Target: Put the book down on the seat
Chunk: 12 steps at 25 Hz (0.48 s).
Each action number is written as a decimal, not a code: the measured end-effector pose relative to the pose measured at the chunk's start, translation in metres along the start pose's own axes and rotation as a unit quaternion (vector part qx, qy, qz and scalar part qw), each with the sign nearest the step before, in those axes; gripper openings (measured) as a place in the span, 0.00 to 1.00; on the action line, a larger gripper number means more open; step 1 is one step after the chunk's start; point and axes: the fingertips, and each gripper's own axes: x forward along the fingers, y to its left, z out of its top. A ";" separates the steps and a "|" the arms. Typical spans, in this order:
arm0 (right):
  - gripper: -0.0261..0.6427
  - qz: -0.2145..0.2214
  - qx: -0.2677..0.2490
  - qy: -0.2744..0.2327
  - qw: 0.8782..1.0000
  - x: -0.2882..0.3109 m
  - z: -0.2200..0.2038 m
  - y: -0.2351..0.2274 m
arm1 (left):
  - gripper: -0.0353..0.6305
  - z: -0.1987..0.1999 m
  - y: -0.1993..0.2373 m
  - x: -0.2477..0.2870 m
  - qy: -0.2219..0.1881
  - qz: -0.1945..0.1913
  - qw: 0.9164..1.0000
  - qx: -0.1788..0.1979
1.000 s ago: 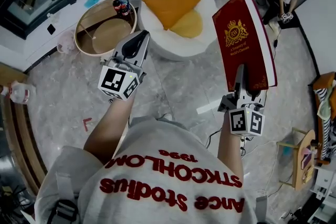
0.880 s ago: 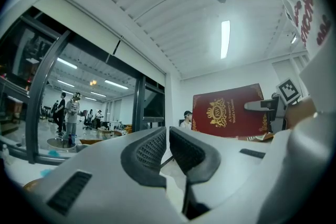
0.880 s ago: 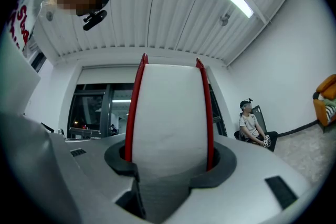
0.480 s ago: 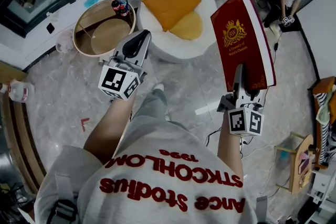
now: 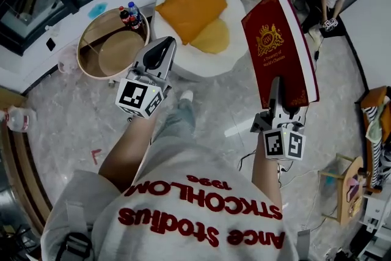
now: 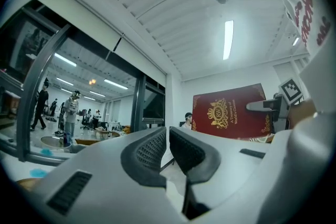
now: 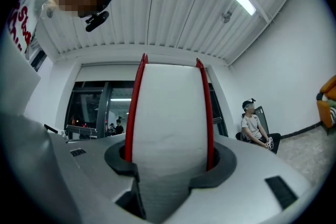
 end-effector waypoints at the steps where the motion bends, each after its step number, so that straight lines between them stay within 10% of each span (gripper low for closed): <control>1: 0.42 -0.001 0.000 0.001 1.000 0.006 -0.002 -0.001 | 0.10 -0.002 0.004 0.007 0.000 -0.001 1.000 -0.003; 12: 0.42 -0.015 0.006 0.003 1.000 0.093 -0.016 -0.022 | 0.10 -0.008 0.051 0.100 0.002 -0.024 1.000 -0.007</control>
